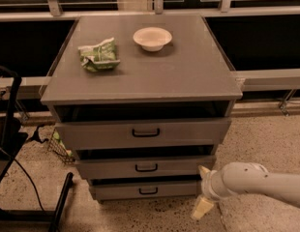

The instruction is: Open bottom drawer

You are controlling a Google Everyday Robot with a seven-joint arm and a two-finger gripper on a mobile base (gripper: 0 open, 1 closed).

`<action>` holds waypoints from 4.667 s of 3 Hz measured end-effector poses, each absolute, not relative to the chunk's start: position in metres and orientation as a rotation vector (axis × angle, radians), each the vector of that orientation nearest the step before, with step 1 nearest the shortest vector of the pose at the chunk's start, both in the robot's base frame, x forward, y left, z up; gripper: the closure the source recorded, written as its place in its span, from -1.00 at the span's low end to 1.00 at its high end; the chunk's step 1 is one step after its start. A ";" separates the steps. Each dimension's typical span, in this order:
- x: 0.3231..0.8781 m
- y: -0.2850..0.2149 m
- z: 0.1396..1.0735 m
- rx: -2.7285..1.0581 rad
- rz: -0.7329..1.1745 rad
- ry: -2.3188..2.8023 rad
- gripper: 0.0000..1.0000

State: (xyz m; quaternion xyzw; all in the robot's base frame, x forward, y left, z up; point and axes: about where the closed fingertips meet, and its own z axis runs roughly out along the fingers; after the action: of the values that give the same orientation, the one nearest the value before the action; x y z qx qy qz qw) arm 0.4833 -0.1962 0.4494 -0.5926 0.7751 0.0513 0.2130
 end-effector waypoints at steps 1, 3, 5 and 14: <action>0.489 -0.191 0.395 -1.648 0.177 2.204 -1.00; 0.491 -0.206 0.351 -1.579 0.287 2.231 -1.00; 0.505 -0.218 0.297 -1.419 0.602 2.065 -1.00; 0.565 -0.146 0.221 -1.655 0.489 1.840 -1.00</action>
Offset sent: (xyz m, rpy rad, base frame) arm 0.0081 0.0027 -0.0419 -0.0076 0.0352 -0.0136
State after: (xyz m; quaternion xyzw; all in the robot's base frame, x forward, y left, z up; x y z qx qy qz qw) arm 0.5648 -0.1463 0.2207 -0.6248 0.6949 0.1846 0.3045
